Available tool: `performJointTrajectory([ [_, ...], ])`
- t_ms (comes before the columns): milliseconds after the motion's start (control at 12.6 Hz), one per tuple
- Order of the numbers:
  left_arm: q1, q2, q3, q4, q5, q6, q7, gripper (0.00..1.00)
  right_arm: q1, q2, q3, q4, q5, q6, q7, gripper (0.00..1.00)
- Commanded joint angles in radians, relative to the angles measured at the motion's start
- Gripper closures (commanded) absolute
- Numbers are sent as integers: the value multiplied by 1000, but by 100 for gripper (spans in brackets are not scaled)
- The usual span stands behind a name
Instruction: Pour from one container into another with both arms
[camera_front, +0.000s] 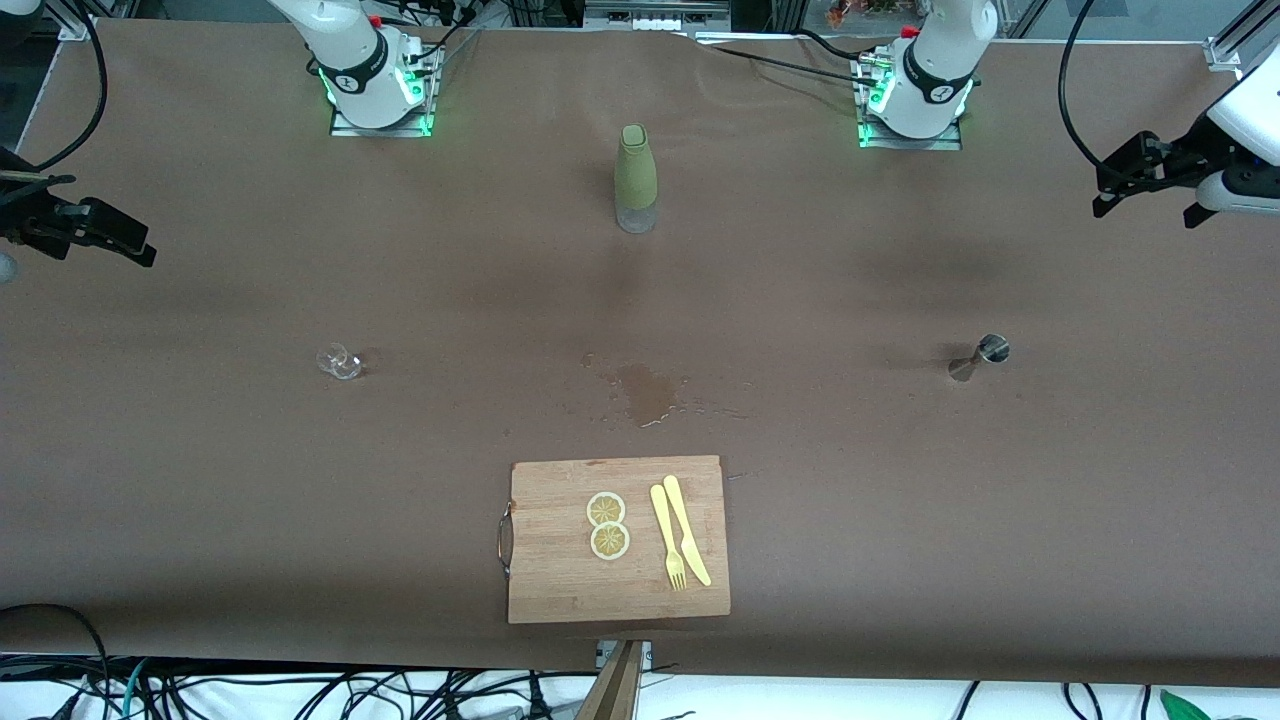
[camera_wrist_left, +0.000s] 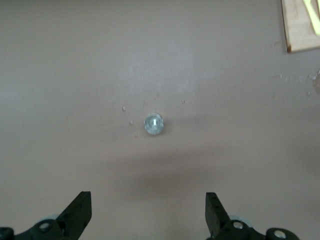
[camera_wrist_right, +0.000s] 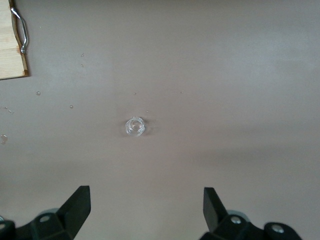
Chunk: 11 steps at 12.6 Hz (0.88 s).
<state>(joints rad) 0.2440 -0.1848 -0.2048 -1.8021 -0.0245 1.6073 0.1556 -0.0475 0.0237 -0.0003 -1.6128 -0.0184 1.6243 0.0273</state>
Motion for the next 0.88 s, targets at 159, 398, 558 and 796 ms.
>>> performJointTrajectory([
  [159,-3,-22,-2,-10,-20,-59,-28,0,0,-2,-1,2,8,-1,-12,0],
  [398,-3,-21,-11,-13,-23,-60,-71,0,1,-4,0,1,2,-4,-12,0],
  [558,-3,-19,-24,-14,-25,-57,-85,0,0,-4,-1,1,2,-4,-12,0],
  [796,-3,-18,-25,-19,-25,-55,-83,0,1,-7,2,-1,2,2,-3,0],
])
